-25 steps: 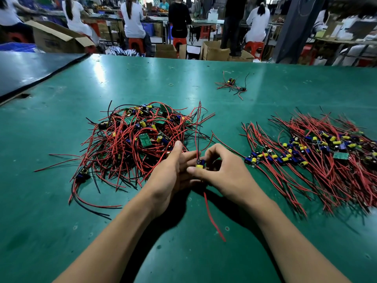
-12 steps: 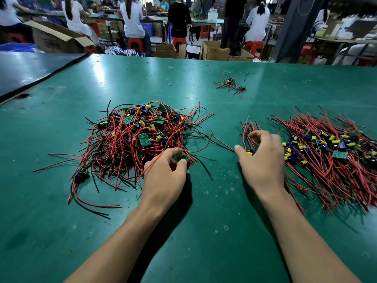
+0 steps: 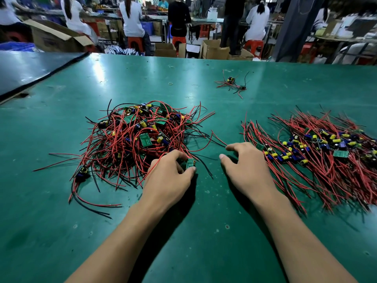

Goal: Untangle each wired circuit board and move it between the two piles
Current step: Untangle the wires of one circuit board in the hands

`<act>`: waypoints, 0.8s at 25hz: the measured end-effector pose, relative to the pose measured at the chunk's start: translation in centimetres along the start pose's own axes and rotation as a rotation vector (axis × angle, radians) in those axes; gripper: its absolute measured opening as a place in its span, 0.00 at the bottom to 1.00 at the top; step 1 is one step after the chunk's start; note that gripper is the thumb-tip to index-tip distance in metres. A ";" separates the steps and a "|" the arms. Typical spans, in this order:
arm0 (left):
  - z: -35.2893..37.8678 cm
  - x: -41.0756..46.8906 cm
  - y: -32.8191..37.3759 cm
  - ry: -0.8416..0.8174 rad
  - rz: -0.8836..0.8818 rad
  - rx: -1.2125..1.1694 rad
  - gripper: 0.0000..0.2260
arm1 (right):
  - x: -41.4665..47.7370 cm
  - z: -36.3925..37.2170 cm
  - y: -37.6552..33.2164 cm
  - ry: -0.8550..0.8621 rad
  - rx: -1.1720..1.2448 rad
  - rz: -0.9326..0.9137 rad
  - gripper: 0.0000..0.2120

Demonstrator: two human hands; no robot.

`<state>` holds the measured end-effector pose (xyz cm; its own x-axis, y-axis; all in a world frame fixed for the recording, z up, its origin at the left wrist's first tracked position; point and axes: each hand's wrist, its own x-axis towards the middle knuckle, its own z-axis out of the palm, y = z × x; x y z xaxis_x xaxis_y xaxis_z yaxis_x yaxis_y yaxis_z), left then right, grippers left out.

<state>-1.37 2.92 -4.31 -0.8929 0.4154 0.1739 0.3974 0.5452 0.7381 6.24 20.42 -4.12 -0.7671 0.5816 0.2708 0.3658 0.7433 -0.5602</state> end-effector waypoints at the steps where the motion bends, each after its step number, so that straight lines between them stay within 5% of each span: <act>1: 0.1 -0.1 0.1 0.002 0.001 0.000 0.11 | -0.1 0.1 -0.1 0.003 0.010 -0.018 0.16; 6: 0.2 -0.7 0.2 0.075 0.151 0.048 0.09 | -0.2 0.2 -0.8 0.060 0.209 -0.062 0.06; 10: -0.2 -1.1 0.9 0.122 0.296 -0.234 0.06 | -0.2 0.1 -1.2 -0.175 0.436 -0.007 0.04; 16: -0.5 -1.4 2.4 -0.129 0.045 -0.829 0.06 | -0.1 -0.8 -2.2 -0.523 1.046 0.096 0.07; 20: -0.7 -1.1 2.3 -0.302 -0.156 -1.123 0.11 | -0.2 -1.3 -2.1 -0.523 1.116 0.074 0.10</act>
<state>0.37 3.19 -2.33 -0.7691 0.6389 -0.0194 -0.2568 -0.2810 0.9247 6.29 19.19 -2.00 -0.9761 0.2170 0.0080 -0.0357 -0.1239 -0.9917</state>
